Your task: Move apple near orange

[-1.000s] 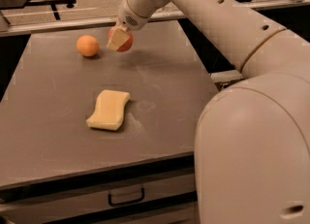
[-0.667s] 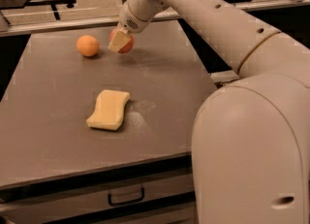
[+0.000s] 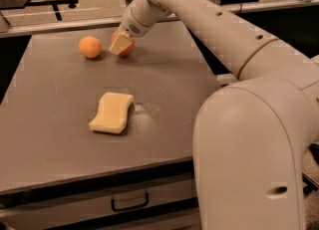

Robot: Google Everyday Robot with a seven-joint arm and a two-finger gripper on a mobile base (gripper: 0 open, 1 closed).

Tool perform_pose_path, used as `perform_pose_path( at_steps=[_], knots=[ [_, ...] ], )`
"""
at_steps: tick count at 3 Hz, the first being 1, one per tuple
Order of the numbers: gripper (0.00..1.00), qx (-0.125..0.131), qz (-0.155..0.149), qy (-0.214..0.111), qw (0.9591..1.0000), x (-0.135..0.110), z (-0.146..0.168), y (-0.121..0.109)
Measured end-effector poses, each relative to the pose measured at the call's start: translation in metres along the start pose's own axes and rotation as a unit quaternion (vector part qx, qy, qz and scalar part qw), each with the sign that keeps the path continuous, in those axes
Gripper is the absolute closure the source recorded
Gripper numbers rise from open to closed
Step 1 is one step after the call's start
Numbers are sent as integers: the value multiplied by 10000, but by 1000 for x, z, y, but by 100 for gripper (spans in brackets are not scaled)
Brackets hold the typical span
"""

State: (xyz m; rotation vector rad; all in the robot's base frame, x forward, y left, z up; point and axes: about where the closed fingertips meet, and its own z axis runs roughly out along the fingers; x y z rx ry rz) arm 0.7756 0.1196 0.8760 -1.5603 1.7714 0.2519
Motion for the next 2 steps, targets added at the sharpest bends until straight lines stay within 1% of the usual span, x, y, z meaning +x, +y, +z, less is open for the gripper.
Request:
perform_pose_path(
  at_steps=[1,2],
  knots=[
    [5,-29,22,-98,9999,1,7,-1],
    [0,-87,38,-226,9997,0,13,-1]
  ],
)
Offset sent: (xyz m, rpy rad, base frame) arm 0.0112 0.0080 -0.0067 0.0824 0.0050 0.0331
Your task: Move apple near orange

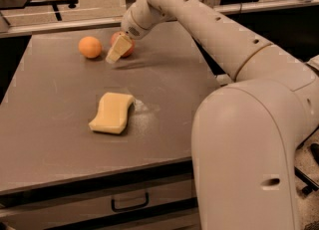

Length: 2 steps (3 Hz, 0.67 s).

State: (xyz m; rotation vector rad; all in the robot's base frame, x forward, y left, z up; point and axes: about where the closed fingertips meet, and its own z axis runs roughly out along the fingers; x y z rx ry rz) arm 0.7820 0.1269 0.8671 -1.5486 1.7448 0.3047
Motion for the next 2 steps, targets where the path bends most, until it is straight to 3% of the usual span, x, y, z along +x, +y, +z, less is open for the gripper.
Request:
perform_pose_path(
  at_steps=[1,2],
  knots=[
    [0,37,-4,-254,9997,0,-8,-1],
    [0,303,118,-638,9974,12,-49,2]
  ],
)
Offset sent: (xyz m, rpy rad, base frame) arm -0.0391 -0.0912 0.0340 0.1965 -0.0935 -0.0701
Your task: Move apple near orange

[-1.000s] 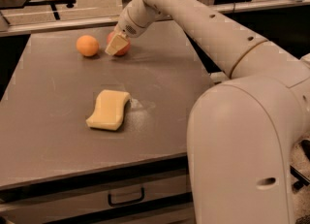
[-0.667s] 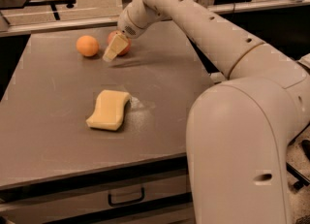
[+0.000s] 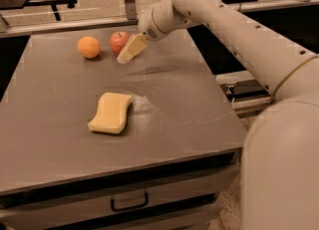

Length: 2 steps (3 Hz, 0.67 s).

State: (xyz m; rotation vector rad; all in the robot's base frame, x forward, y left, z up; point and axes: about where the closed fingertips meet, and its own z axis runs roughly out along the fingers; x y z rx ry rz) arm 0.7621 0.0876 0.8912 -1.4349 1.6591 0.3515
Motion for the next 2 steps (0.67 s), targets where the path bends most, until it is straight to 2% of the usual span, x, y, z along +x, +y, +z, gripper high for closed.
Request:
perform_pose_path(
  at_steps=[1,2],
  knots=[
    [0,277,171,-203,9993,18,-44,8],
    [0,314,228,-174,9991,27,-50,7]
  ],
)
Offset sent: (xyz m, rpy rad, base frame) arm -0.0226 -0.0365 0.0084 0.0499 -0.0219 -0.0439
